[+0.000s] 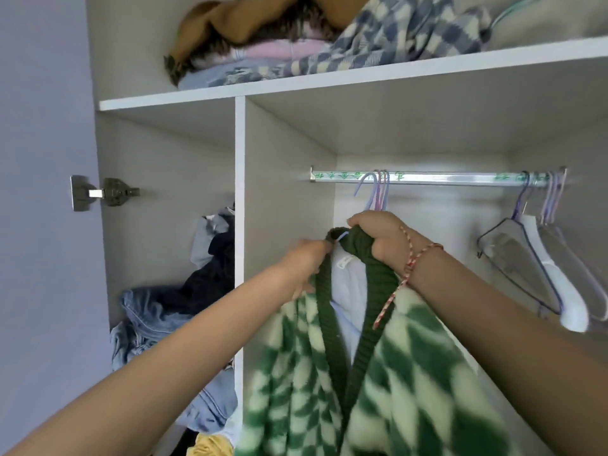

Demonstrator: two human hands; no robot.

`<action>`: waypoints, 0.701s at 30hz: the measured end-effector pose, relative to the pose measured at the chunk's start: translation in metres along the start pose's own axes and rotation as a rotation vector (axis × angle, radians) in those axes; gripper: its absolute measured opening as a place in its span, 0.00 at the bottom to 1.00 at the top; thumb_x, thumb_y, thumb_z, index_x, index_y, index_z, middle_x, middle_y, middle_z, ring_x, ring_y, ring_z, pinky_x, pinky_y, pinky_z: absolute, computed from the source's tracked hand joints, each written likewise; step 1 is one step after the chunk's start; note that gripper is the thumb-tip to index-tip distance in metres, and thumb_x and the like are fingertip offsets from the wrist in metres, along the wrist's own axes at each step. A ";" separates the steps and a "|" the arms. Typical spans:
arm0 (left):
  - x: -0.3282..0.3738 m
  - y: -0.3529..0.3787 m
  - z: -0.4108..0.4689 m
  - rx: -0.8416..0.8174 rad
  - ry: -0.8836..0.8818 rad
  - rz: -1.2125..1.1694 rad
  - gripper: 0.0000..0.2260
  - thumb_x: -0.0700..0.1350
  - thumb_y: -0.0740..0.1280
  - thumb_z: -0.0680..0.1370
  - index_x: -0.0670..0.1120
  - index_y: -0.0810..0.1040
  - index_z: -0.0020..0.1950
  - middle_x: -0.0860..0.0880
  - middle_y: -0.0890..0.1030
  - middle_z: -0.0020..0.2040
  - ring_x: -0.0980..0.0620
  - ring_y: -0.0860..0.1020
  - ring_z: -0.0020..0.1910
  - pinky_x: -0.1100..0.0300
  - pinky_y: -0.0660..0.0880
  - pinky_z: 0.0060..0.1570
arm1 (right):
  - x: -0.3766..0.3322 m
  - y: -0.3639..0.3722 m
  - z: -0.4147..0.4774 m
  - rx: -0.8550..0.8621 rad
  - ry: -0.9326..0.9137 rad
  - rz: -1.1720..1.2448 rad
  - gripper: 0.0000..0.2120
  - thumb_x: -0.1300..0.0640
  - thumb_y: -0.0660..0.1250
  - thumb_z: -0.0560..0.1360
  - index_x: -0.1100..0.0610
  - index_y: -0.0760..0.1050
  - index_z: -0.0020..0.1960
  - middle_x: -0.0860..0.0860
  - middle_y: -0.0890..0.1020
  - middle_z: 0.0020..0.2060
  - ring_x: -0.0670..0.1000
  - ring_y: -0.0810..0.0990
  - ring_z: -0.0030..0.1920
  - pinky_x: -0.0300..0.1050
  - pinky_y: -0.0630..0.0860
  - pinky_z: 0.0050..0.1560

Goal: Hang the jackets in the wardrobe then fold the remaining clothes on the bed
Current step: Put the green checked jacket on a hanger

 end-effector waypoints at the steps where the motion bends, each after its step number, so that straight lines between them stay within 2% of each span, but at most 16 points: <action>1: -0.001 0.001 -0.001 -0.065 -0.053 -0.070 0.08 0.47 0.58 0.80 0.44 0.73 0.50 0.47 0.71 0.44 0.51 0.71 0.43 0.57 0.70 0.40 | -0.004 0.002 0.011 0.019 -0.010 -0.004 0.06 0.63 0.63 0.75 0.61 0.72 0.39 0.56 0.75 0.37 0.53 0.75 0.35 0.45 0.78 0.38; 3: 0.002 -0.001 -0.002 -0.139 -0.095 -0.142 0.11 0.50 0.55 0.81 0.45 0.71 0.47 0.47 0.71 0.43 0.50 0.71 0.43 0.53 0.70 0.46 | -0.017 0.006 0.029 0.085 -0.066 0.042 0.01 0.64 0.61 0.75 0.61 0.70 0.44 0.54 0.73 0.37 0.52 0.74 0.37 0.44 0.77 0.42; 4: 0.002 -0.003 -0.003 -0.145 -0.090 -0.130 0.12 0.52 0.54 0.81 0.45 0.72 0.49 0.47 0.72 0.45 0.49 0.71 0.46 0.52 0.69 0.49 | -0.023 0.008 0.035 0.128 -0.102 0.085 0.02 0.66 0.60 0.76 0.62 0.69 0.47 0.54 0.72 0.35 0.51 0.74 0.39 0.44 0.76 0.43; 7: 0.014 -0.013 0.000 -0.093 0.042 0.061 0.16 0.57 0.55 0.80 0.48 0.71 0.58 0.48 0.75 0.57 0.50 0.73 0.56 0.55 0.71 0.49 | -0.032 0.033 0.052 0.092 -0.130 0.142 0.07 0.68 0.59 0.76 0.64 0.69 0.53 0.54 0.71 0.35 0.52 0.73 0.37 0.42 0.72 0.35; 8: 0.017 -0.014 0.001 -0.078 0.104 0.149 0.14 0.58 0.57 0.79 0.50 0.72 0.57 0.50 0.76 0.56 0.53 0.74 0.54 0.59 0.72 0.45 | -0.030 0.041 0.058 0.040 -0.103 0.163 0.07 0.68 0.60 0.76 0.64 0.69 0.53 0.56 0.71 0.35 0.52 0.73 0.35 0.43 0.73 0.35; 10: 0.019 -0.012 0.009 -0.094 0.193 0.287 0.08 0.53 0.62 0.78 0.51 0.73 0.53 0.53 0.77 0.46 0.64 0.75 0.41 0.68 0.71 0.35 | -0.032 0.058 0.076 -0.036 -0.064 0.199 0.04 0.68 0.59 0.76 0.63 0.68 0.50 0.56 0.71 0.36 0.51 0.72 0.35 0.45 0.74 0.36; 11: 0.018 -0.010 0.011 -0.119 0.209 0.324 0.05 0.50 0.65 0.78 0.51 0.74 0.52 0.54 0.76 0.41 0.67 0.73 0.33 0.71 0.69 0.30 | -0.036 0.061 0.083 -0.036 -0.065 0.203 0.04 0.69 0.58 0.77 0.62 0.68 0.46 0.55 0.70 0.36 0.51 0.70 0.34 0.43 0.73 0.36; 12: 0.013 -0.009 0.017 -0.137 0.205 0.357 0.06 0.48 0.66 0.77 0.50 0.75 0.52 0.55 0.76 0.40 0.68 0.74 0.32 0.73 0.70 0.30 | -0.040 0.064 0.090 -0.028 -0.069 0.200 0.08 0.69 0.56 0.77 0.60 0.67 0.41 0.54 0.68 0.36 0.50 0.69 0.33 0.41 0.71 0.34; 13: 0.007 -0.010 0.022 -0.126 0.204 0.406 0.10 0.49 0.67 0.75 0.48 0.74 0.54 0.54 0.78 0.43 0.65 0.76 0.37 0.73 0.73 0.36 | -0.043 0.066 0.097 -0.014 -0.083 0.192 0.11 0.70 0.55 0.77 0.59 0.66 0.39 0.54 0.67 0.35 0.49 0.67 0.32 0.40 0.68 0.33; 15: 0.005 -0.020 0.041 -0.018 0.221 0.569 0.17 0.49 0.65 0.75 0.46 0.70 0.62 0.49 0.78 0.55 0.53 0.78 0.51 0.66 0.74 0.47 | -0.051 0.072 0.115 -0.015 -0.110 0.203 0.13 0.70 0.53 0.78 0.59 0.65 0.37 0.54 0.67 0.36 0.49 0.67 0.32 0.39 0.67 0.33; 16: 0.007 -0.027 0.052 0.052 0.226 0.626 0.17 0.47 0.63 0.77 0.43 0.68 0.64 0.46 0.77 0.59 0.49 0.77 0.55 0.64 0.71 0.48 | -0.054 0.074 0.122 -0.022 -0.119 0.221 0.12 0.70 0.52 0.78 0.60 0.65 0.38 0.55 0.68 0.36 0.49 0.68 0.32 0.38 0.68 0.33; 18: 0.012 -0.038 0.074 0.159 0.241 0.634 0.15 0.43 0.59 0.78 0.41 0.68 0.64 0.43 0.75 0.61 0.45 0.75 0.59 0.63 0.68 0.48 | -0.060 0.078 0.135 -0.025 -0.137 0.266 0.08 0.71 0.52 0.79 0.64 0.68 0.47 0.57 0.70 0.38 0.49 0.71 0.32 0.39 0.71 0.31; 21: 0.015 -0.038 0.098 0.190 0.241 0.635 0.12 0.44 0.58 0.79 0.39 0.71 0.59 0.41 0.77 0.59 0.45 0.76 0.55 0.64 0.66 0.43 | -0.065 0.073 0.154 0.034 -0.175 0.304 0.14 0.73 0.52 0.79 0.69 0.67 0.62 0.58 0.72 0.39 0.49 0.72 0.32 0.36 0.75 0.33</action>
Point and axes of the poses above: each hand's wrist, its own z-axis towards the middle knuckle, its own y-axis out of the palm, x = y × z, the point moved 9 cm from there along z, towards the middle knuckle
